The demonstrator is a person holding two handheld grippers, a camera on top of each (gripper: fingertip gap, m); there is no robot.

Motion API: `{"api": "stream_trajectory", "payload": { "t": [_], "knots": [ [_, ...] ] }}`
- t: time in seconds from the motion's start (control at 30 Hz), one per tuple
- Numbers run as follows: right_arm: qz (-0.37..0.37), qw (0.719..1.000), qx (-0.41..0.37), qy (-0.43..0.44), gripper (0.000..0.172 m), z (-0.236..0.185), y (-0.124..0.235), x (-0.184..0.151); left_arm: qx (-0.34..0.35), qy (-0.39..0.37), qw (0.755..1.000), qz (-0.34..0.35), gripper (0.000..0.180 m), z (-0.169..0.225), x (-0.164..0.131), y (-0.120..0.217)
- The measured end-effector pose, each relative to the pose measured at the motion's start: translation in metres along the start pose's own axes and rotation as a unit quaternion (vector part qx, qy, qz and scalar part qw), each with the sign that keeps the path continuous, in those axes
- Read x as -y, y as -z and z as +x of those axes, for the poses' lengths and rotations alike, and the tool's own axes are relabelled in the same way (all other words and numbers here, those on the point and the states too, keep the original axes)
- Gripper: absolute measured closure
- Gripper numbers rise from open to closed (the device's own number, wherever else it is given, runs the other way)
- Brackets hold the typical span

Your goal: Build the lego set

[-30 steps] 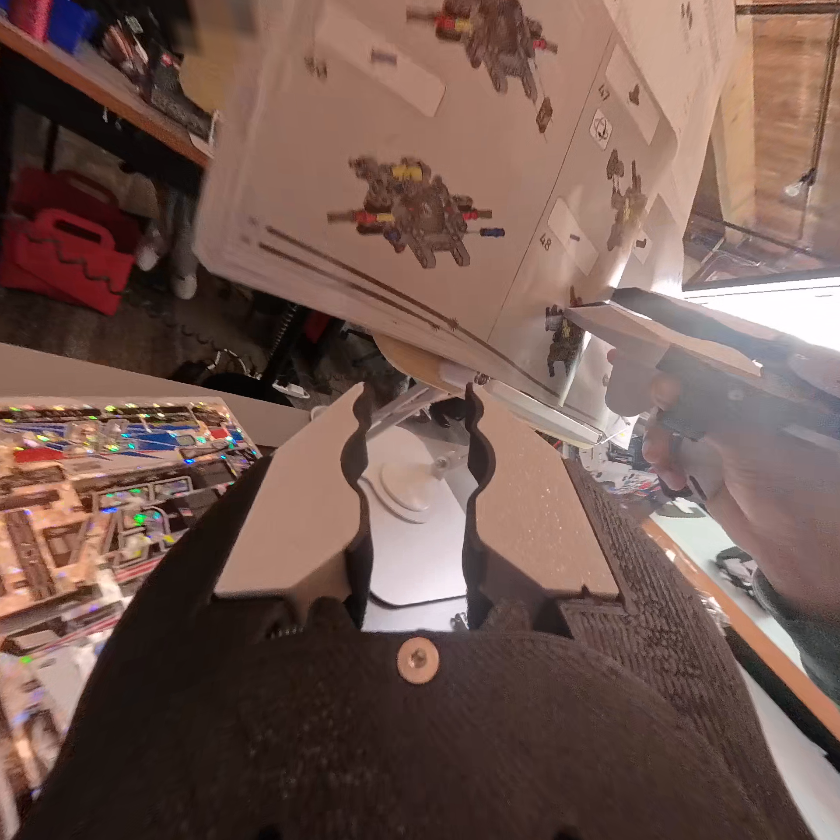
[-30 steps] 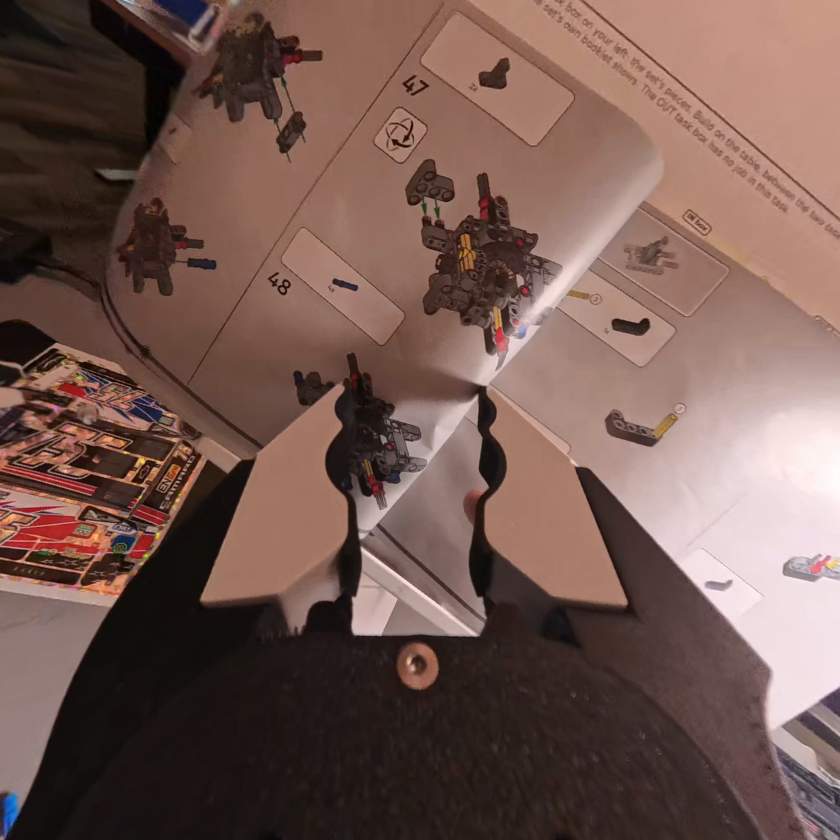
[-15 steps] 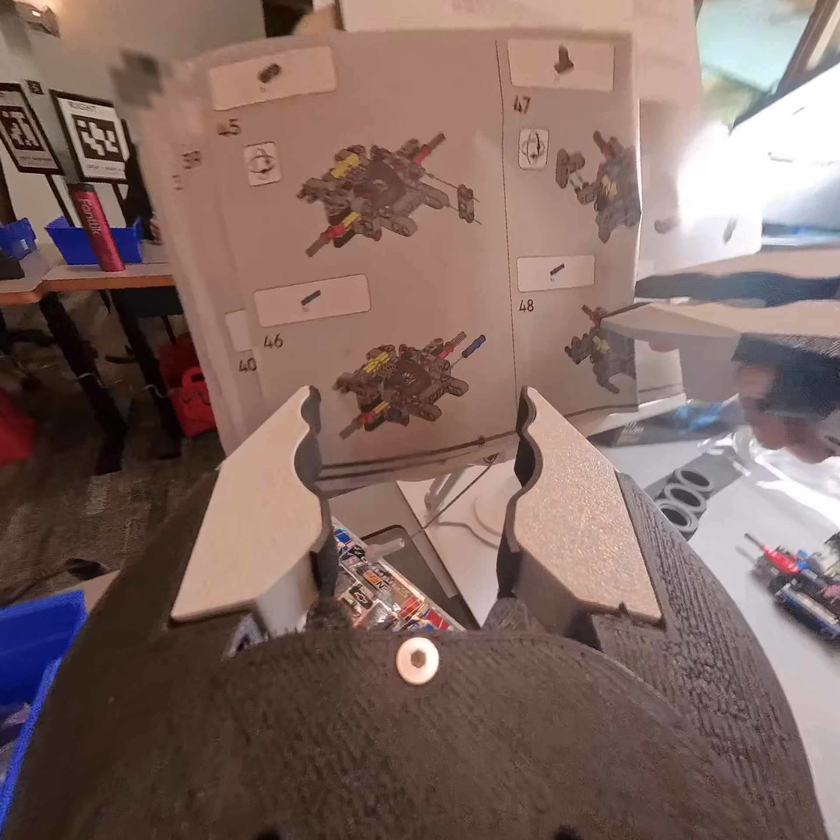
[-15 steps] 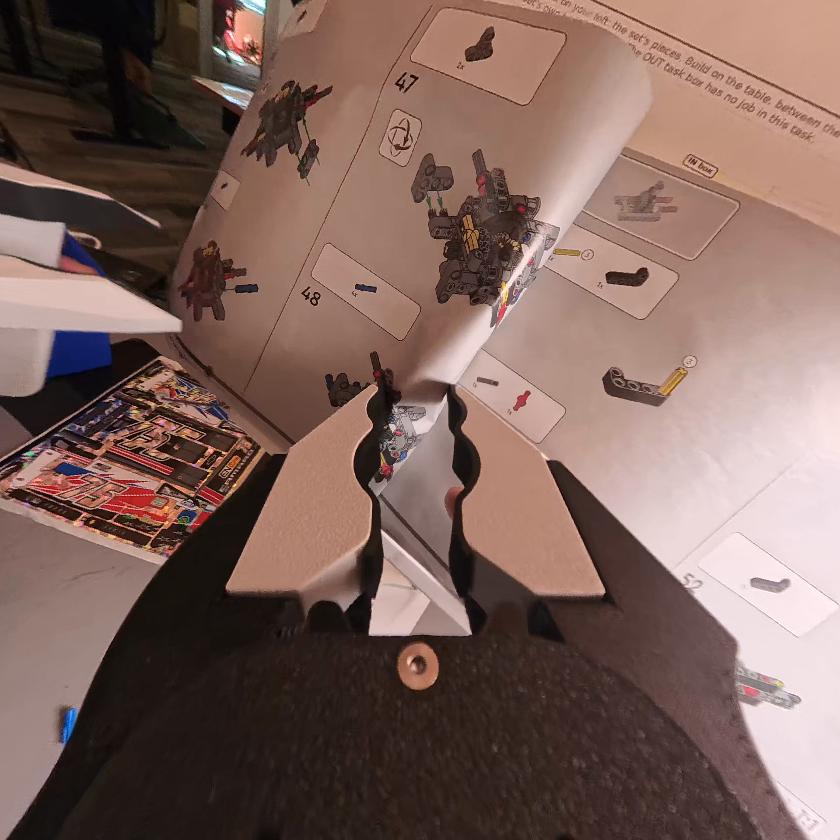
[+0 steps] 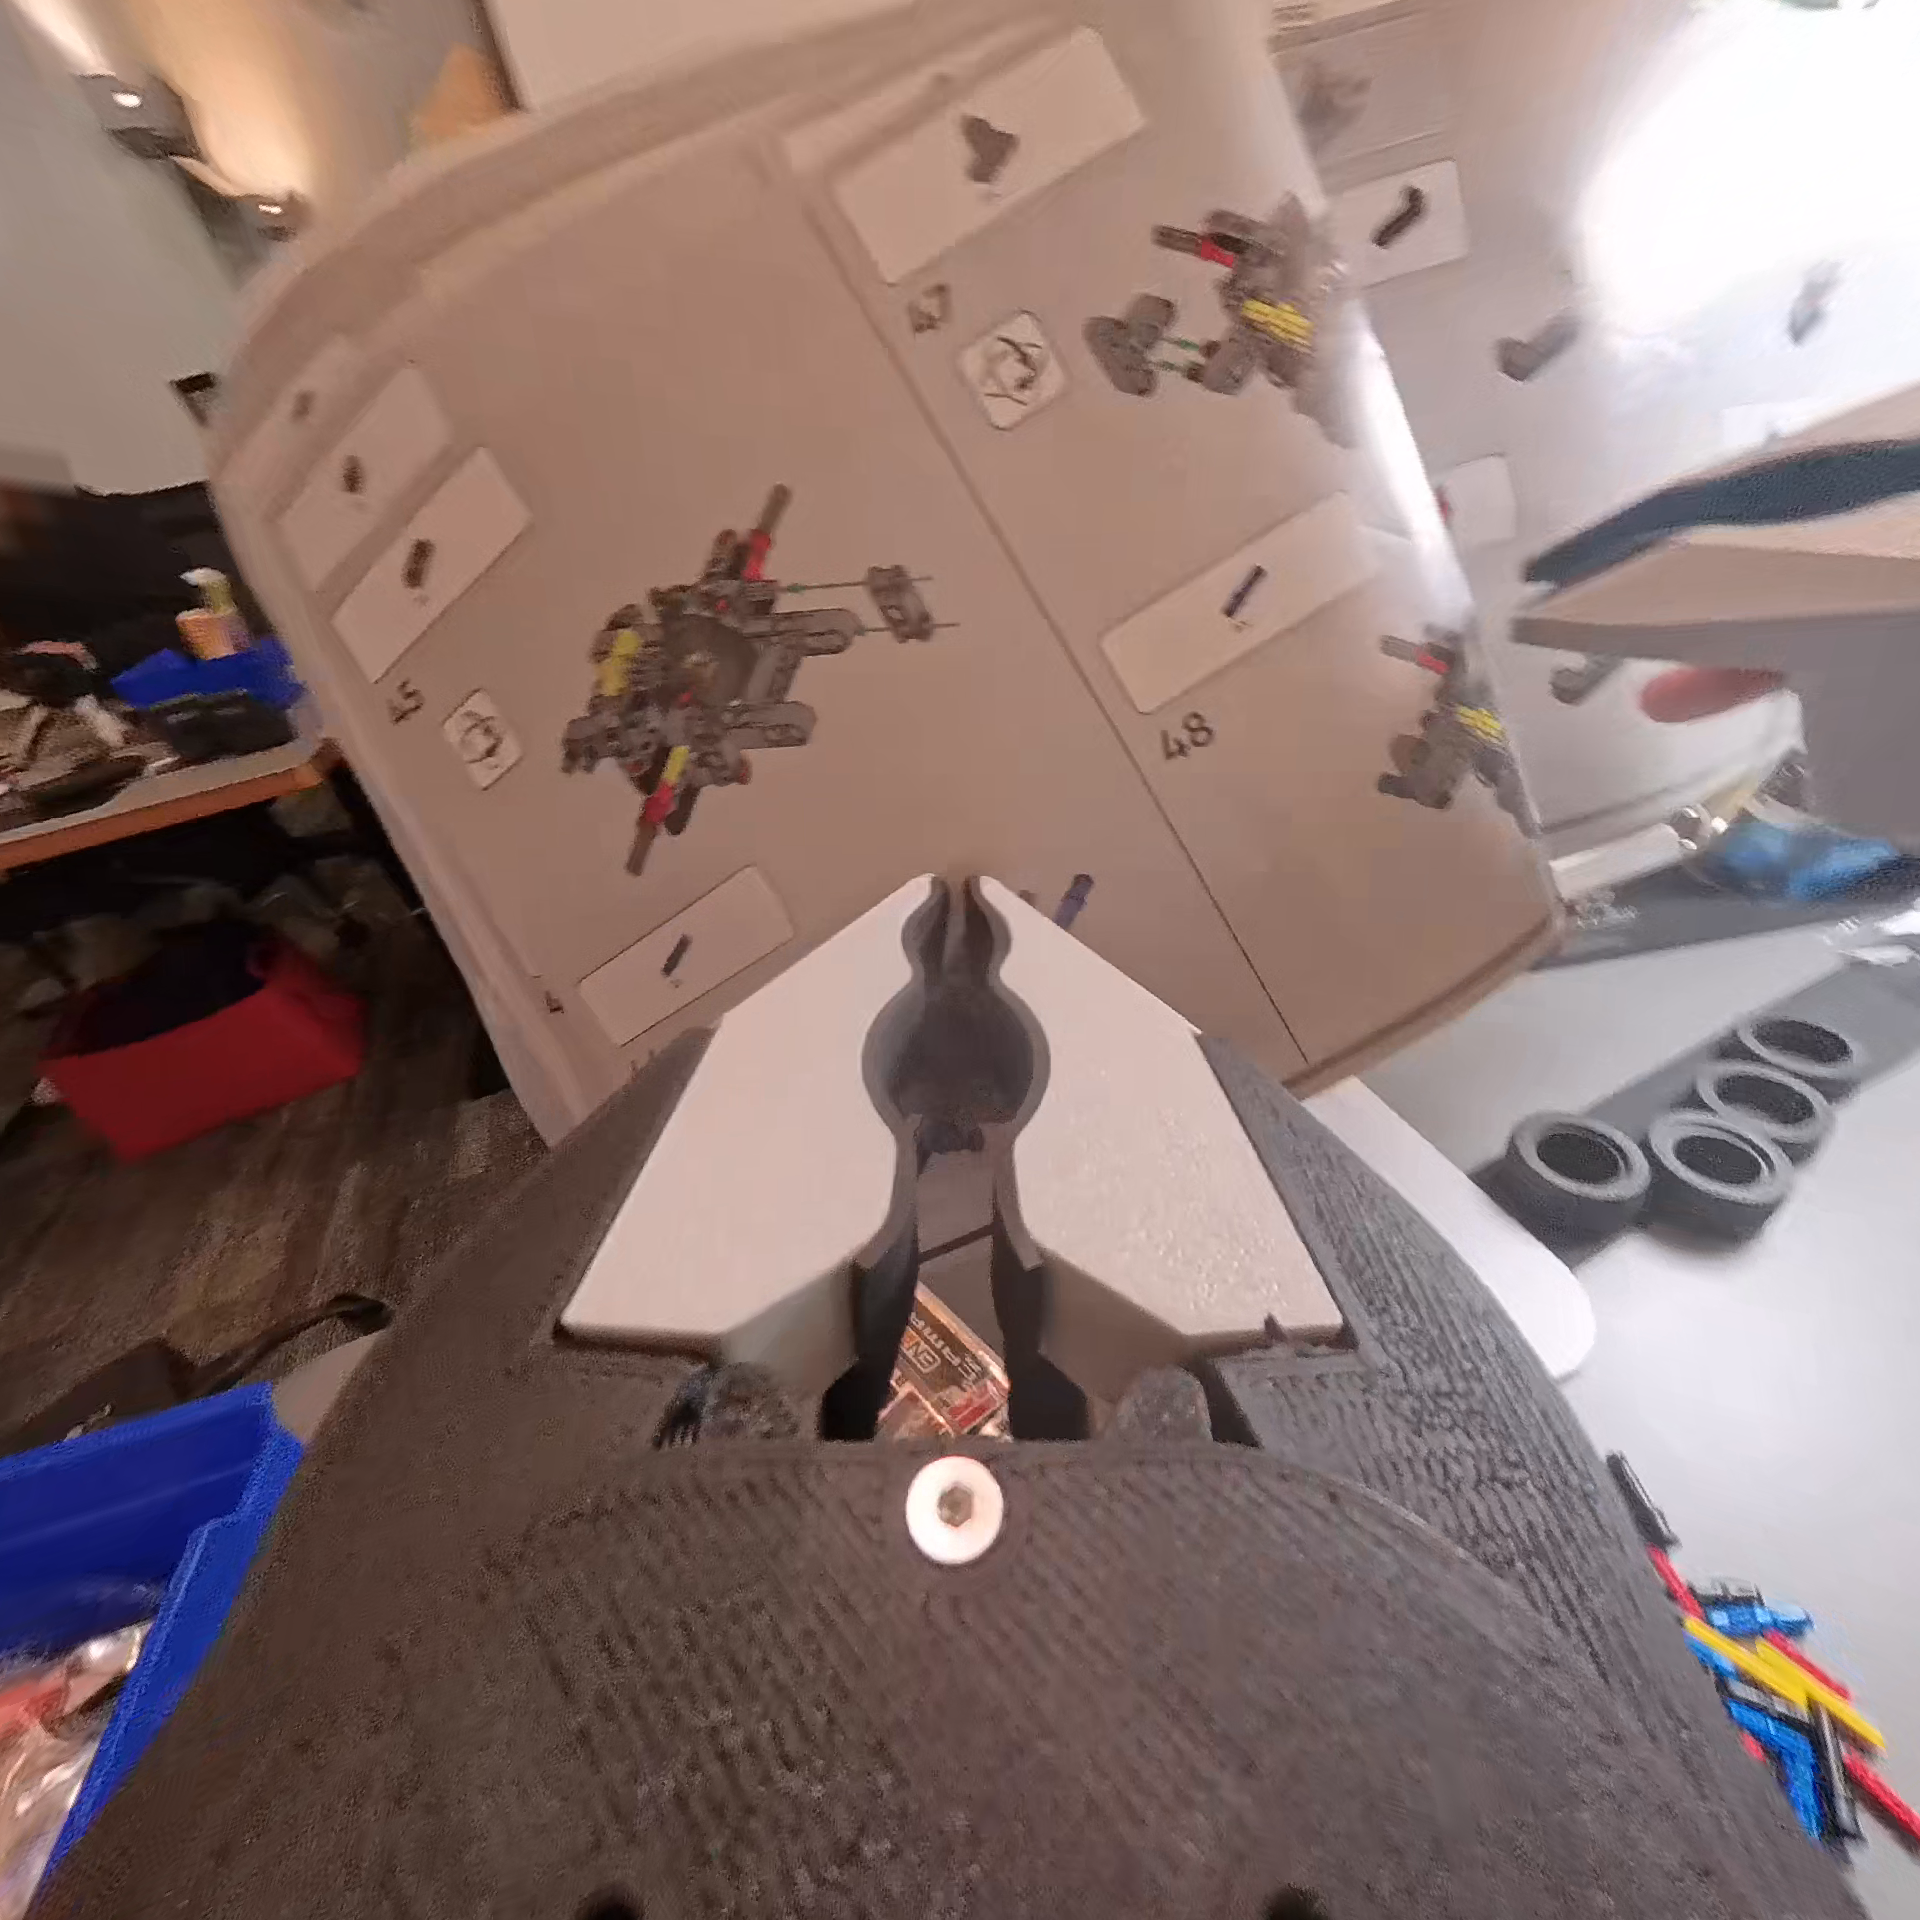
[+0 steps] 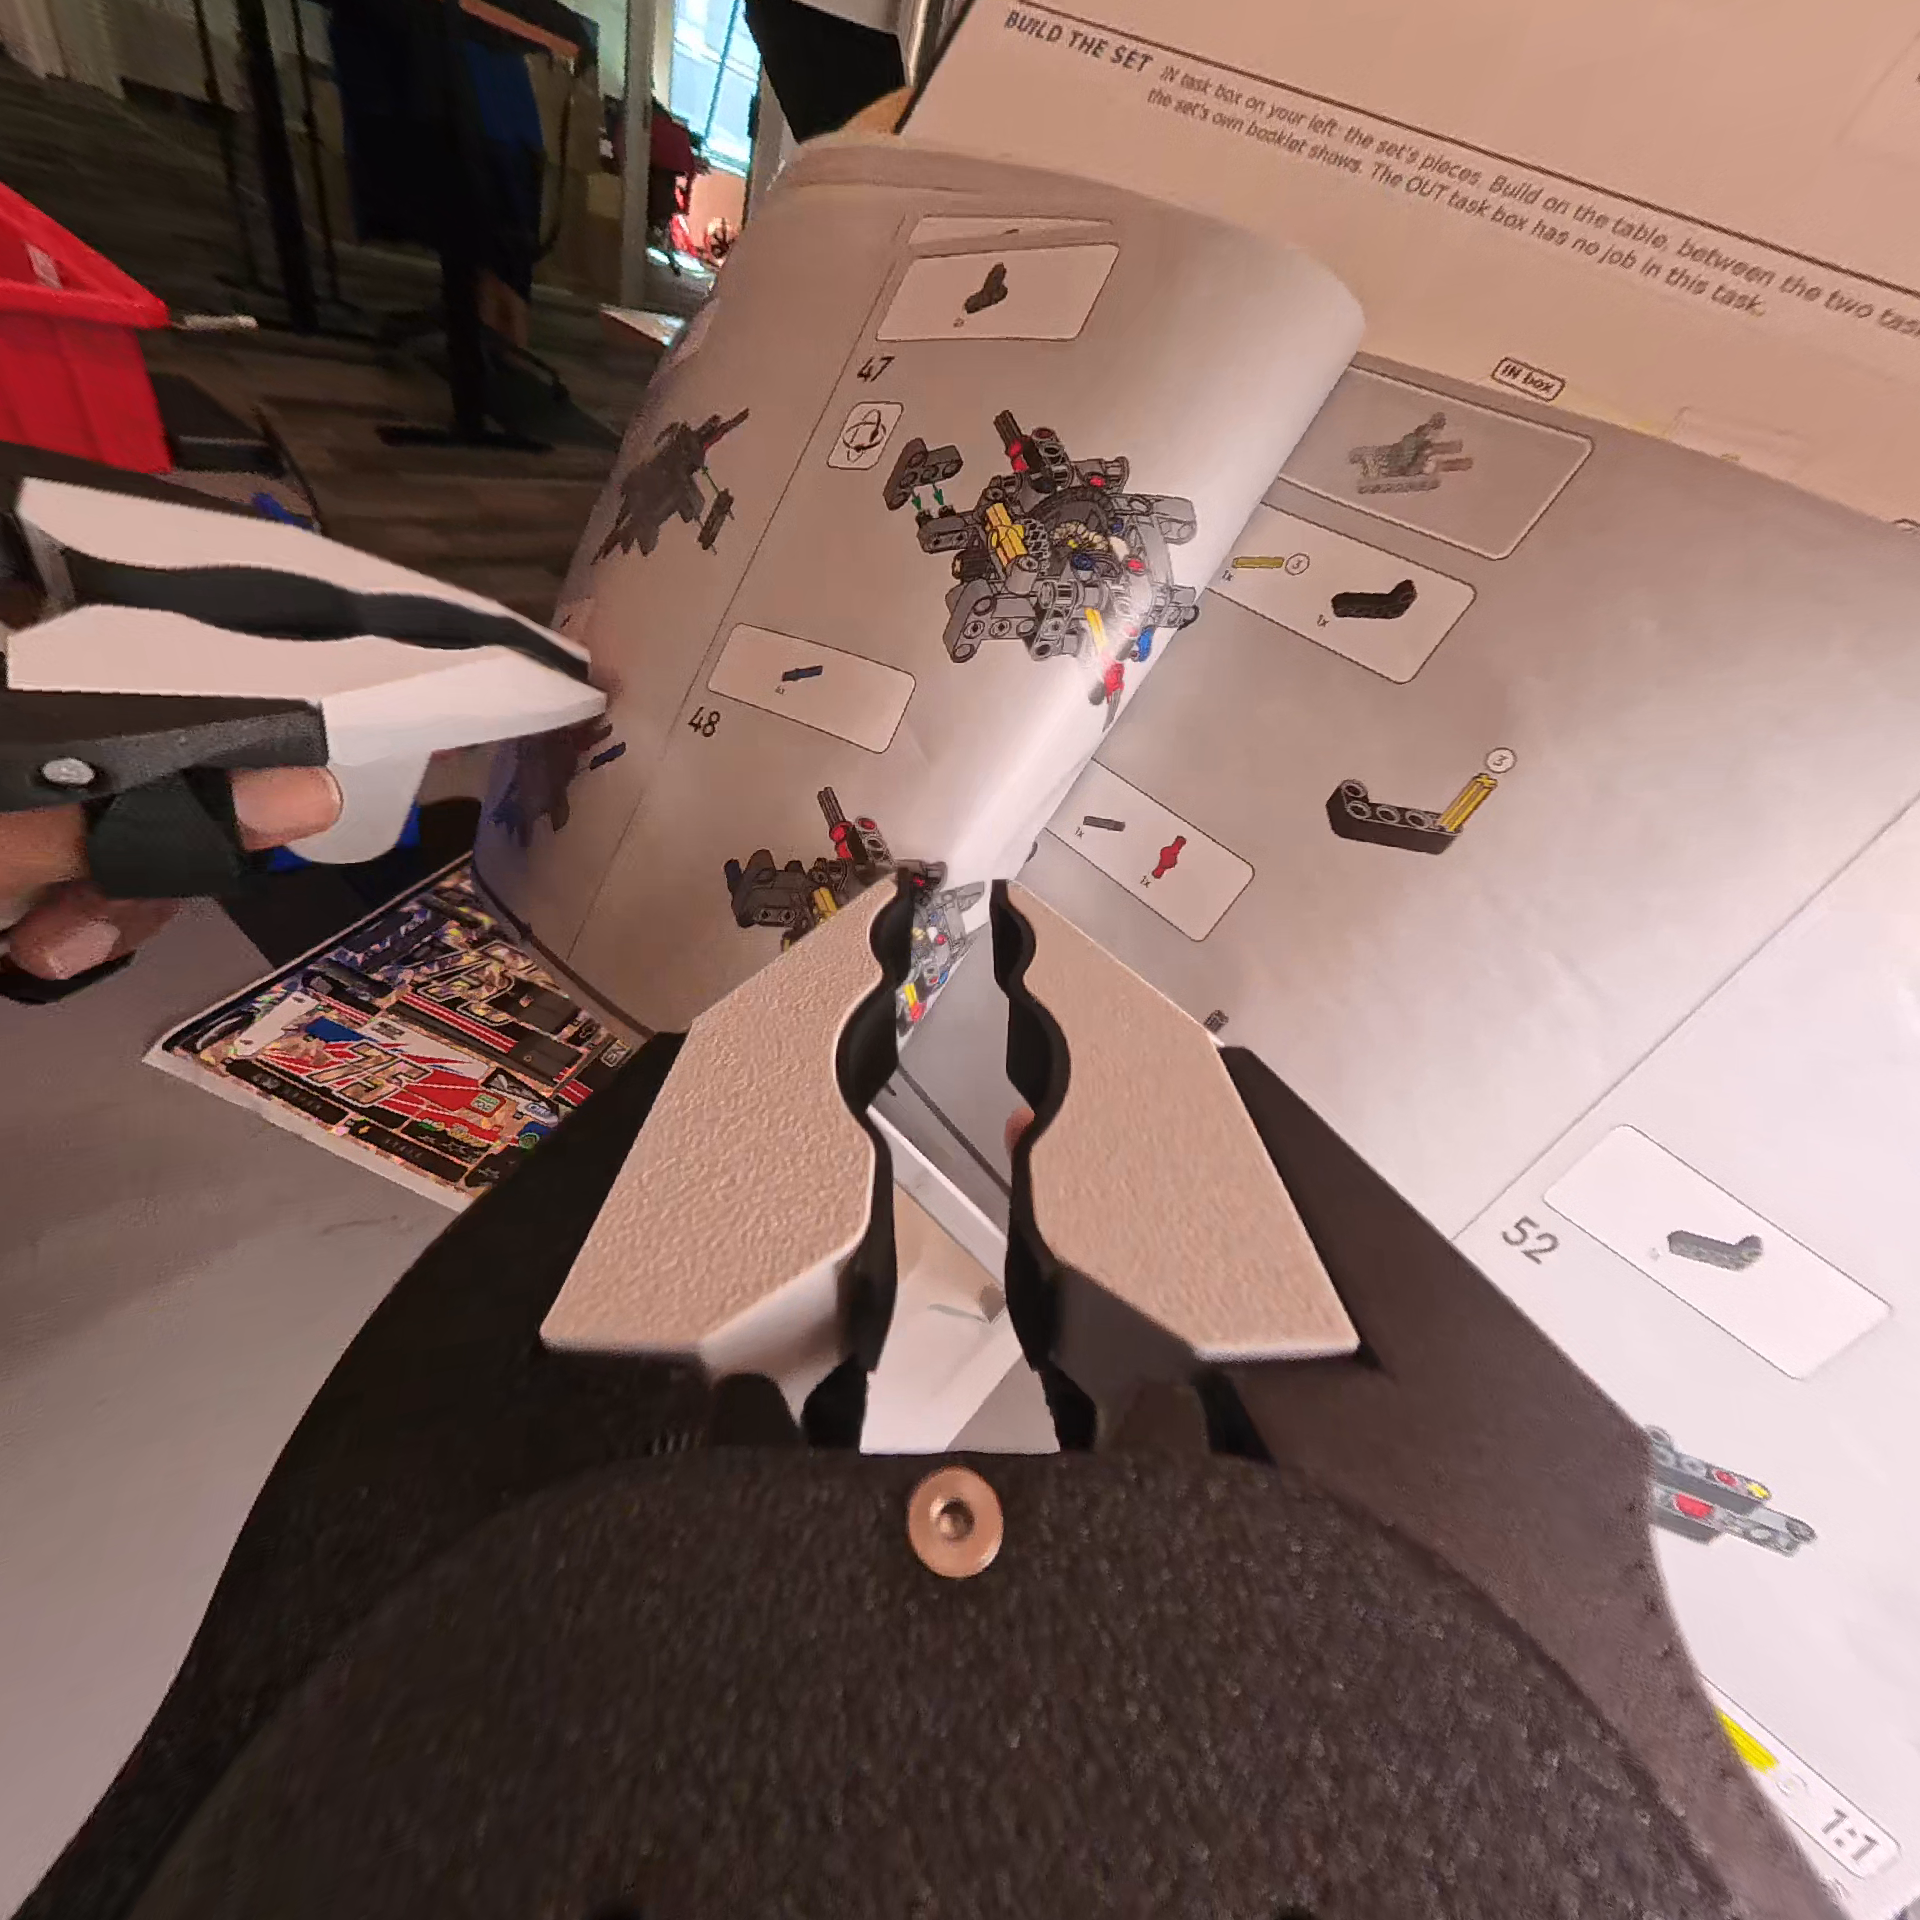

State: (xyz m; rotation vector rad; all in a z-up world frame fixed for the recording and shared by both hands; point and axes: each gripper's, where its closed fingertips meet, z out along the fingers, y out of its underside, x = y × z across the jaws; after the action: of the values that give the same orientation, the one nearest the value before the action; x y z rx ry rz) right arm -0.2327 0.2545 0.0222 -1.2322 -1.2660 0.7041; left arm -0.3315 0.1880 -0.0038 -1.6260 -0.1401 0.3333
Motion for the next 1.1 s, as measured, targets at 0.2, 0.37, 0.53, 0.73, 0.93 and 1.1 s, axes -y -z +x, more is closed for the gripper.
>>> {"api": "stream_trajectory", "payload": {
  "t": [0.2, 0.37, 0.53, 0.73, 0.93, 1.1],
  "knots": [
    [-0.017, 1.000, -0.010, 0.008, 0.164, -0.004, 0.002, -0.006, -0.042, 0.123, 0.991, -0.032, 0.084, 0.004, -0.012, -0.012],
    [-0.017, 1.000, 0.002, 0.008, 0.154, -0.014, 0.008, -0.007, -0.020, 0.063, 0.997, -0.033, 0.129, 0.004, -0.014, -0.013],
    [-0.016, 0.999, 0.016, 0.028, 0.145, -0.022, 0.017, -0.017, -0.020, 0.072, 0.996, -0.040, 0.169, 0.001, -0.016, -0.017],
    [-0.018, 0.998, 0.006, 0.054, 0.139, -0.018, 0.030, -0.027, -0.026, 0.058, 0.996, -0.056, 0.180, -0.002, -0.018, -0.022],
    [-0.062, 0.997, -0.027, 0.035, 0.102, -0.024, 0.007, -0.023, -0.025, 0.056, 0.997, -0.055, 0.180, -0.002, -0.018, -0.024],
    [-0.085, 0.990, -0.087, 0.072, 0.118, -0.020, -0.012, -0.025, -0.066, 0.034, 0.995, -0.068, 0.177, 0.001, -0.015, -0.018]
  ]
}}
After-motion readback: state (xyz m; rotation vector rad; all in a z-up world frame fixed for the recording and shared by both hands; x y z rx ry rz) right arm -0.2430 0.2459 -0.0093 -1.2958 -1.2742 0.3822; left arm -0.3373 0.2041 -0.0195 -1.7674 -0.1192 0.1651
